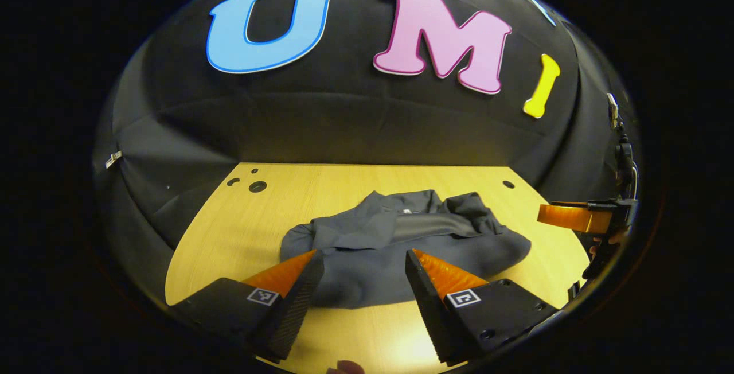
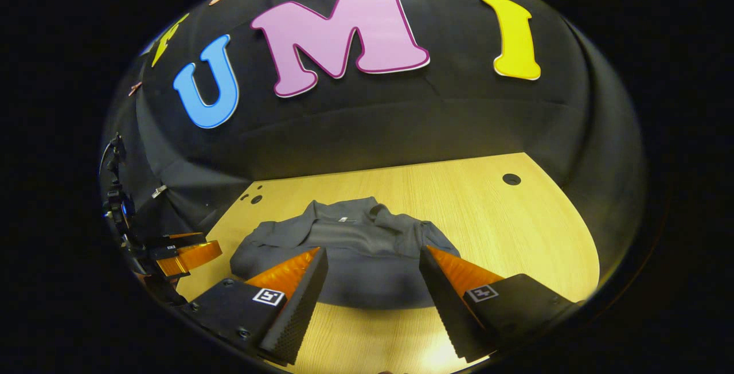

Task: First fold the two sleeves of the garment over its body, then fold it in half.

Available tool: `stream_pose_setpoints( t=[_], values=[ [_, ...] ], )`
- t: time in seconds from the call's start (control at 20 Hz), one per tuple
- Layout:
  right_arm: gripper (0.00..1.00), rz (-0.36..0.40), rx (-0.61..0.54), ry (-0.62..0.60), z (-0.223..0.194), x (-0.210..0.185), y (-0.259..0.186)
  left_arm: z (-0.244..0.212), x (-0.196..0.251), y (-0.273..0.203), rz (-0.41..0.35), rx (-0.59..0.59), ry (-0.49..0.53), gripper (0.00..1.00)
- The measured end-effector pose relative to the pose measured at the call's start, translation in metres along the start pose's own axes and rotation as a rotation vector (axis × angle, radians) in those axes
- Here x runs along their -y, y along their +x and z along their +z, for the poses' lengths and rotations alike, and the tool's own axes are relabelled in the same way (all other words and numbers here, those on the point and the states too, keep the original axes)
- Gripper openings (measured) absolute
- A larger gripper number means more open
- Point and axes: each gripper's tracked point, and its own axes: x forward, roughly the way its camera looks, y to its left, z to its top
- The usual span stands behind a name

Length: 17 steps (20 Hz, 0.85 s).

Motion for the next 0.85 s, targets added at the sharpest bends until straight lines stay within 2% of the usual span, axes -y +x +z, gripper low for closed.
stream_pose_setpoints(
  t=[0.4, 0.55, 0.75, 0.85],
  values=[
    [0.98, 0.07, 0.024, -0.117, -0.023, -0.019, -0.067, -0.031, 0.011, -0.07, -0.008, 0.01, -0.059, 0.9],
    [0.98, 0.093, 0.02, -0.097, -0.033, -0.026, -0.077, -0.047, 0.006, -0.083, 0.014, -0.016, -0.079, 0.9],
    [0.99, 0.038, -0.002, -0.091, -0.046, -0.014, -0.078, -0.053, 0.0, -0.091, 0.025, -0.014, -0.105, 0.9],
    [0.98, 0.041, -0.038, -0.037, -0.056, -0.019, -0.076, -0.057, -0.003, -0.094, 0.029, -0.021, -0.114, 0.9]
  ],
)
